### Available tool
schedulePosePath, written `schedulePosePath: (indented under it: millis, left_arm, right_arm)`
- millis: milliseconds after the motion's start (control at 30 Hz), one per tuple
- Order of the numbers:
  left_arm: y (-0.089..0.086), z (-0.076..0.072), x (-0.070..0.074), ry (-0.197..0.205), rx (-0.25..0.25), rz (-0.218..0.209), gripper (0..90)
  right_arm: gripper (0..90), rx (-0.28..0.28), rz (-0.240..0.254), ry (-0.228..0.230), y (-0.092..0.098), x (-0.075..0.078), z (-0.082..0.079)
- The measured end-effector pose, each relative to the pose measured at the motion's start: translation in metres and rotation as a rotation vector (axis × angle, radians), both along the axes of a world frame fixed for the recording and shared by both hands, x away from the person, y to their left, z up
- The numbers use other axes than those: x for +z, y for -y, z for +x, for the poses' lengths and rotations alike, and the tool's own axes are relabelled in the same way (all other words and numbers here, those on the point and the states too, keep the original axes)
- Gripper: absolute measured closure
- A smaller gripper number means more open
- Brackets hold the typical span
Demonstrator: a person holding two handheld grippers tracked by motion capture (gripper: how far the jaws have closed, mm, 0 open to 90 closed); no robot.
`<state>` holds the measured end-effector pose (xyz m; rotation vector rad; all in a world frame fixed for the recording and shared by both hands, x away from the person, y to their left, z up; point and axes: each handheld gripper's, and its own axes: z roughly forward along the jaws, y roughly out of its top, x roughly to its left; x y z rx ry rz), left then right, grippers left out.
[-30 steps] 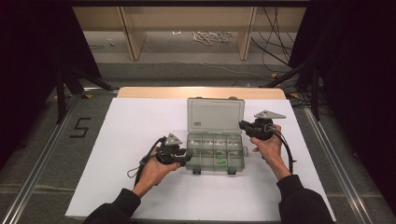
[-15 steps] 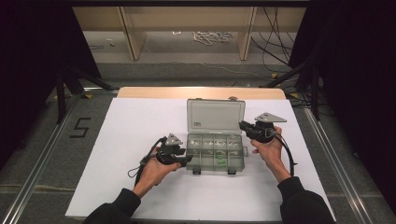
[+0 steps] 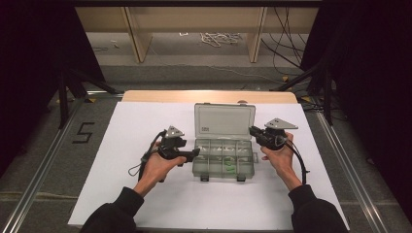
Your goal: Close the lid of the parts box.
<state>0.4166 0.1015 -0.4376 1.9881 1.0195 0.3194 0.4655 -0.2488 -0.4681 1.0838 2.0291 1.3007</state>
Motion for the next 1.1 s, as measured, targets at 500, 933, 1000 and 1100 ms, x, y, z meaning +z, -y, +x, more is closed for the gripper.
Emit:
schedulePosePath:
  millis: [500,933,1000,1100]
  left_arm:
    - [0.017,0.028,0.066,0.08,-0.015,-0.028,32.1]
    - [0.025,0.05,0.092,0.139,-0.028,-0.008,75.7]
    - [0.025,0.053,0.093,0.139,-0.027,-0.009,81.6]
    - [0.025,0.061,0.094,0.139,-0.014,-0.006,88.6]
  right_arm:
    - [82.6,-0.006,-0.034,-0.01,0.001,0.001,-0.003]
    - [82.6,0.004,-0.031,0.002,0.0,0.002,-0.003]
    - [82.6,0.004,-0.031,-0.001,0.0,0.002,-0.003]
    - [82.6,0.003,-0.026,-0.004,-0.001,0.002,-0.004]
